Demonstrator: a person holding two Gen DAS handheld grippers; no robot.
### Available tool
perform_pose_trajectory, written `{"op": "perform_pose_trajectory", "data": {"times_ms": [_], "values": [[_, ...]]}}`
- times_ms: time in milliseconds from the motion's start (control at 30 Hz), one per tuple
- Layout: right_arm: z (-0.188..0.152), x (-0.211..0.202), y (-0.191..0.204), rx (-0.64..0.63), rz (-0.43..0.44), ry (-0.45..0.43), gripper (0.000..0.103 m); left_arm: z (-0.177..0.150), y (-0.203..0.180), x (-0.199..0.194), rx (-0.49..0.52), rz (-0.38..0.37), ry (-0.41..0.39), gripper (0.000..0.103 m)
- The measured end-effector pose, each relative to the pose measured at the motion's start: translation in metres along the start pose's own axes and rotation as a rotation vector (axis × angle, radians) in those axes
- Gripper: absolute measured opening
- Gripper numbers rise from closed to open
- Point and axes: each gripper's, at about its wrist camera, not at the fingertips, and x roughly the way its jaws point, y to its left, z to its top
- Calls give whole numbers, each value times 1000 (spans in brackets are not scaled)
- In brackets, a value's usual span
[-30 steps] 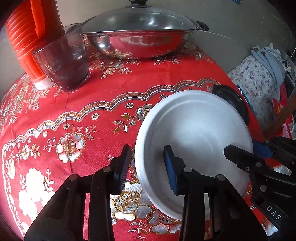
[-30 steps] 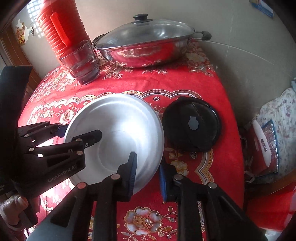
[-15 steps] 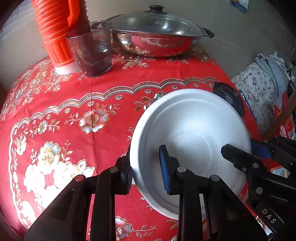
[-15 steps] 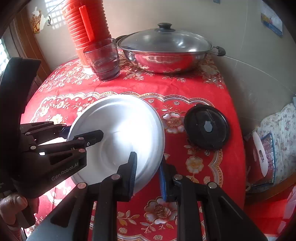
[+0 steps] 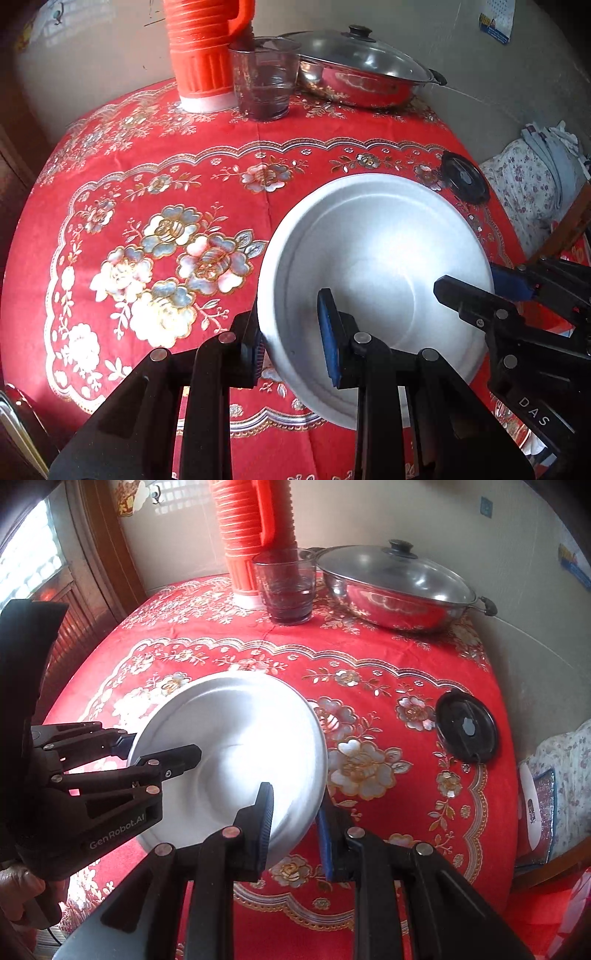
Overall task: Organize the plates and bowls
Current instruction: 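Carry the white bowl with the left gripper toward the stacked basin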
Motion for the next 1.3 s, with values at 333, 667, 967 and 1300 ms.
{"op": "perform_pose_trajectory", "data": {"times_ms": [333, 667, 967, 1300], "values": [[3, -7, 64, -112, 65, -10, 22, -36, 55, -46, -62, 50, -24, 26], [14, -21, 143, -254, 128, -39, 23, -74, 119, -95, -159, 93, -53, 26], [19, -37, 213, -378, 189, -70, 25, -110, 169, -148, -236, 136, -94, 26], [13, -45, 285, -502, 256, -85, 25, -153, 220, -190, -329, 192, -132, 26]]}}
